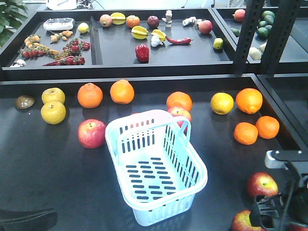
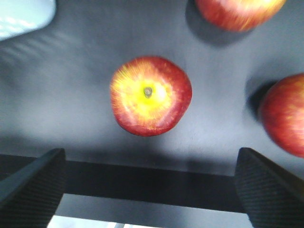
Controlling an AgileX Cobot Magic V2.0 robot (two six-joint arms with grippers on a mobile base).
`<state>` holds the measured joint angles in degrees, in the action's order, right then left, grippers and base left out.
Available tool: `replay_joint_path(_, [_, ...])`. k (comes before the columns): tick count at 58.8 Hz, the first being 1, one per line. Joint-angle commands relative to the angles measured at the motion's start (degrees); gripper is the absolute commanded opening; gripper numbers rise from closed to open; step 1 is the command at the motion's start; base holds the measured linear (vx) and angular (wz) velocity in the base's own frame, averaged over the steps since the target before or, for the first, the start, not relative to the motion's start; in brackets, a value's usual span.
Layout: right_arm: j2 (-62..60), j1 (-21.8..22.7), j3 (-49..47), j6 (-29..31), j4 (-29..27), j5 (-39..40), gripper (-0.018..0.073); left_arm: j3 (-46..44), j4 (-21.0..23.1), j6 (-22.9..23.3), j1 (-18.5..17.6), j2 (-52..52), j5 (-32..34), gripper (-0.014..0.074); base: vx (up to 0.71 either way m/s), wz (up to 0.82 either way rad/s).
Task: Pick three apples into basket with both arms
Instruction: 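Move the right gripper over a red apple and close on it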
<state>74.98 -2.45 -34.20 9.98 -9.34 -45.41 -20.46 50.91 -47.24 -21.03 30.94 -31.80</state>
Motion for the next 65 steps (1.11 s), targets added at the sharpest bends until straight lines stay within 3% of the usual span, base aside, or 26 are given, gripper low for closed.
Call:
replay_joint_path(1, [2.94,-0.32,-1.61,-0.18,-0.66,2.34,0.0654,-1.32,1.82,0.06,-0.21,0.11,2.65,-0.0006,0.0,0.0])
replay_joint_path(18, [11.63,-3.56,-5.95,-1.03,-1.44,2.78,0.0593,-1.32,1.82,0.06,-0.21,0.11,2.67,-0.0006,0.0,0.0])
replay_joint_path(65, [24.98,-3.56,-8.0,-3.38,2.27,5.97,0.0593,-1.32,1.82,0.1,-0.21,0.11,2.14,-0.0006,0.0,0.0])
